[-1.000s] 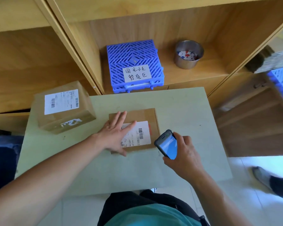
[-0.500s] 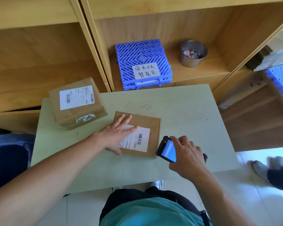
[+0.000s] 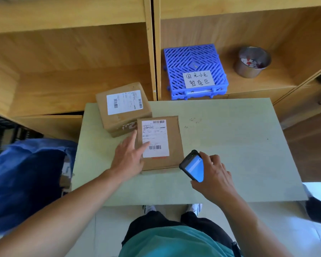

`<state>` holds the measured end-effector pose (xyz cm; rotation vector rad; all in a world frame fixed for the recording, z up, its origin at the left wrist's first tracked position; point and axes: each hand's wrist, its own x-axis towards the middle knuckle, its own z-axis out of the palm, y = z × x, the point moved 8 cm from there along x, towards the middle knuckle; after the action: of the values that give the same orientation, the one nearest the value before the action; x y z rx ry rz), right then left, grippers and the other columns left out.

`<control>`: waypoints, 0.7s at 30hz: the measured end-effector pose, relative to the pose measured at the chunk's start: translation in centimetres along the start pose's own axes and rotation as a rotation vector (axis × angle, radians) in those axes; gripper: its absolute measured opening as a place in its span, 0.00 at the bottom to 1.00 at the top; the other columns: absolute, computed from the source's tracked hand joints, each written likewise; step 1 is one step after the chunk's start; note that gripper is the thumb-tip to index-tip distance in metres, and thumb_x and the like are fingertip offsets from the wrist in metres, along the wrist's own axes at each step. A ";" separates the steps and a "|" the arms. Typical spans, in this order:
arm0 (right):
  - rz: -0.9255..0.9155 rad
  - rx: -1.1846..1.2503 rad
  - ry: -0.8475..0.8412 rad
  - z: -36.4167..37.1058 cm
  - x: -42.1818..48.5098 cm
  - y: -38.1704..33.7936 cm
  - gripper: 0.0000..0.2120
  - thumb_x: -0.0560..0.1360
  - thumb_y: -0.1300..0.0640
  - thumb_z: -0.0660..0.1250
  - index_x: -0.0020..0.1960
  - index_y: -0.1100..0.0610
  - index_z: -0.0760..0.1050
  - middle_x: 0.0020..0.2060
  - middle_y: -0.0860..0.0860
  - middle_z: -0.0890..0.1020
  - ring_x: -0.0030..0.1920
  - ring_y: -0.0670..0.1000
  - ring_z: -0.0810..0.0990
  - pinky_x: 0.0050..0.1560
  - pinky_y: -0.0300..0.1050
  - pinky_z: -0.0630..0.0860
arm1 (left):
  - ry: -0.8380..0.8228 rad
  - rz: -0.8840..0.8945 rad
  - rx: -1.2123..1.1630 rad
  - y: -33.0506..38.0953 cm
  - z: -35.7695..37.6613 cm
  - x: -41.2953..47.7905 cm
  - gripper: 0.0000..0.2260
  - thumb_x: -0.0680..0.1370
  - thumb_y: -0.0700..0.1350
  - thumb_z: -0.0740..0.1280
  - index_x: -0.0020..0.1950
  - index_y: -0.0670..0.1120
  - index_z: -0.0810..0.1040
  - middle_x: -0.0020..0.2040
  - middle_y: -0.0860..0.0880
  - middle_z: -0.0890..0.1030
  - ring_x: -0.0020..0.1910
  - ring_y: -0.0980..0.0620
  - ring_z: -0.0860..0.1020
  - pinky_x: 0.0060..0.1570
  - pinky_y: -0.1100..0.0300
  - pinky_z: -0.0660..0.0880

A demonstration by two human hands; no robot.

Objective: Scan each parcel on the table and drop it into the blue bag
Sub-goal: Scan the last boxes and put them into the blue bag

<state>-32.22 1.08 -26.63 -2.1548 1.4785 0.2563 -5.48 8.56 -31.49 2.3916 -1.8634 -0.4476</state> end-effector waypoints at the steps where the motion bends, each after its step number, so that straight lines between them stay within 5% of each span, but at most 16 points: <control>1: -0.008 0.011 -0.003 0.3 0.1 -0.6 0.45 0.67 0.45 0.73 0.77 0.46 0.53 0.62 0.50 0.66 0.58 0.54 0.72 0.57 0.51 0.72 | -0.087 -0.064 -0.061 -0.2 1.3 -1.1 0.36 0.76 0.51 0.73 0.81 0.62 0.61 0.83 0.36 0.46 0.81 0.33 0.53 0.76 0.41 0.61; 4: -0.036 0.027 -0.006 0.8 0.2 -2.1 0.44 0.67 0.45 0.73 0.76 0.46 0.54 0.62 0.50 0.67 0.58 0.55 0.72 0.57 0.51 0.72 | -0.301 -0.189 -0.175 -0.2 4.6 -3.4 0.48 0.74 0.65 0.71 0.79 0.71 0.36 0.82 0.40 0.31 0.83 0.37 0.43 0.77 0.43 0.62; 7: -0.057 0.007 0.002 0.9 0.2 -2.6 0.44 0.67 0.45 0.74 0.76 0.46 0.54 0.61 0.50 0.67 0.57 0.54 0.72 0.56 0.50 0.71 | -0.270 -0.224 -0.215 -0.2 5.7 -3.4 0.55 0.71 0.63 0.76 0.75 0.74 0.30 0.82 0.39 0.35 0.82 0.35 0.50 0.68 0.42 0.74; 13: -0.047 -0.010 0.022 0.5 0.1 -1.1 0.44 0.66 0.44 0.73 0.75 0.44 0.54 0.59 0.49 0.66 0.54 0.54 0.73 0.54 0.50 0.73 | 0.072 -0.161 -0.199 -0.1 6.0 -3.3 0.47 0.74 0.58 0.75 0.82 0.65 0.46 0.78 0.49 0.68 0.67 0.45 0.76 0.51 0.50 0.81; 21: -0.087 -0.006 0.027 -0.6 0.2 -0.6 0.44 0.66 0.45 0.73 0.75 0.45 0.54 0.60 0.49 0.67 0.54 0.54 0.73 0.53 0.50 0.74 | 0.113 -0.141 -0.230 0.4 5.3 -4.1 0.44 0.73 0.54 0.78 0.83 0.60 0.57 0.74 0.48 0.74 0.57 0.46 0.82 0.46 0.53 0.81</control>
<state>-31.63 0.76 -26.02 -2.2291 1.3958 0.2011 -8.19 13.04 -35.73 2.3481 -1.5149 -0.4962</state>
